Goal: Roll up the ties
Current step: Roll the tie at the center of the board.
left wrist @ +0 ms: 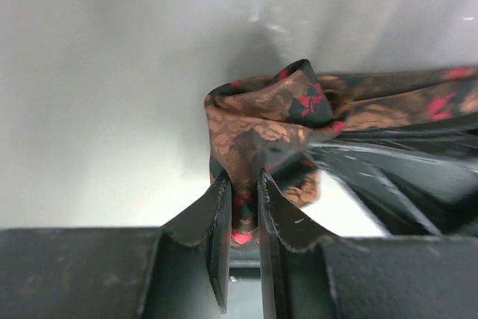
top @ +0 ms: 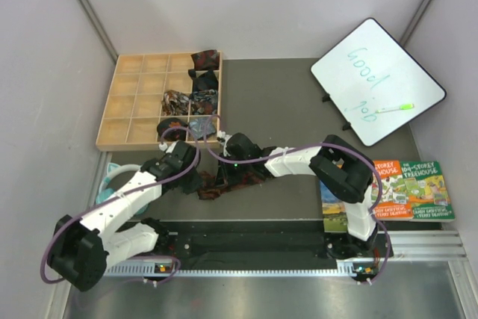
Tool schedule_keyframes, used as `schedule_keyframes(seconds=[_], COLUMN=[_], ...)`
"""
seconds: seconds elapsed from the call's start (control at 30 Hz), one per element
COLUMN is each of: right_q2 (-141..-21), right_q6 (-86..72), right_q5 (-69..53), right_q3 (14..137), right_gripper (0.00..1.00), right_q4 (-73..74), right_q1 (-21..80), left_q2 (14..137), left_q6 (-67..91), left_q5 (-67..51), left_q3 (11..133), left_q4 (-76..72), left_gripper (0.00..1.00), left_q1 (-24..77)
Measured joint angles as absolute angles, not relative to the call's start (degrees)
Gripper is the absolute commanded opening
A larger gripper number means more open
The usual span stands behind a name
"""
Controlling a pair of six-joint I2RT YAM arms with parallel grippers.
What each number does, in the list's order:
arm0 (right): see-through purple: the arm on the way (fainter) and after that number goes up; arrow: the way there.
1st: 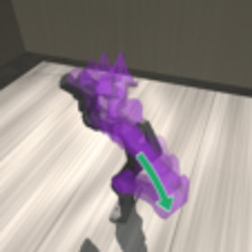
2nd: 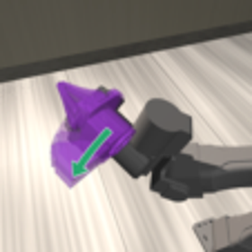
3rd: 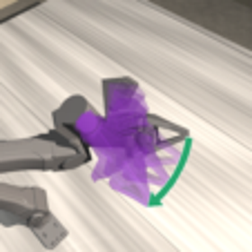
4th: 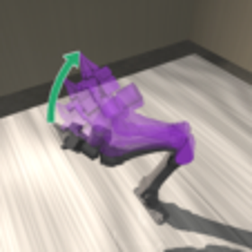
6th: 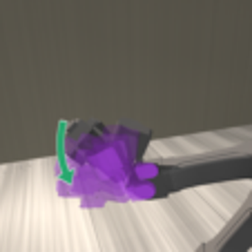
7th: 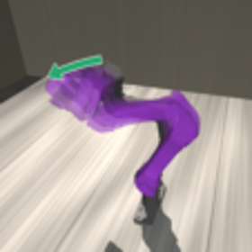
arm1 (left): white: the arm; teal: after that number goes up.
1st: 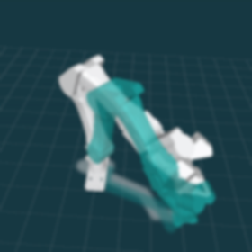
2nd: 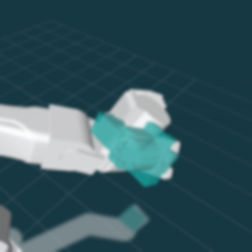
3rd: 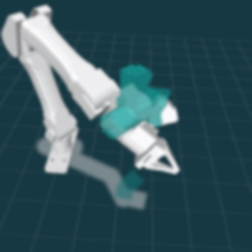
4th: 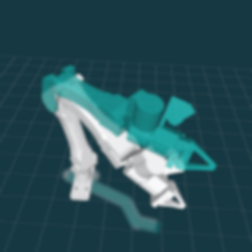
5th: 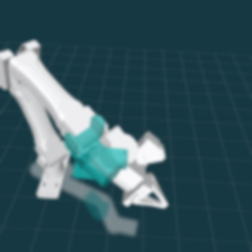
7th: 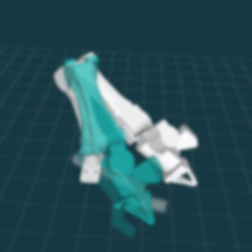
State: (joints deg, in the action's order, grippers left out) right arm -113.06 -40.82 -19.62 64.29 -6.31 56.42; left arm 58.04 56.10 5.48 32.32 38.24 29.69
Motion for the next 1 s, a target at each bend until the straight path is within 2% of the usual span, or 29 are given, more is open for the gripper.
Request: schedule_keyframes(seconds=[0.37,0.73,1.0], right_q2=[-114.56,-117.64,-117.56], right_q6=[-43.53,-48.03,-49.41], right_q5=[-19.4,-21.1,-22.33], right_q3=[71.59,73.52,70.19], right_gripper=[0.0,0.0,0.0], right_q4=[0.64,1.41,2.13], right_q1=[57.69,58.78,58.39], left_q2=[66.78,77.23,85.1], left_q6=[51.9,51.31,52.77], left_q5=[8.88,14.98,19.68], left_q3=[50.22,55.44,60.9], left_q4=[52.07,57.56,60.27], left_gripper=[0.13,0.11,0.1], left_q1=[31.66,40.95,45.76])
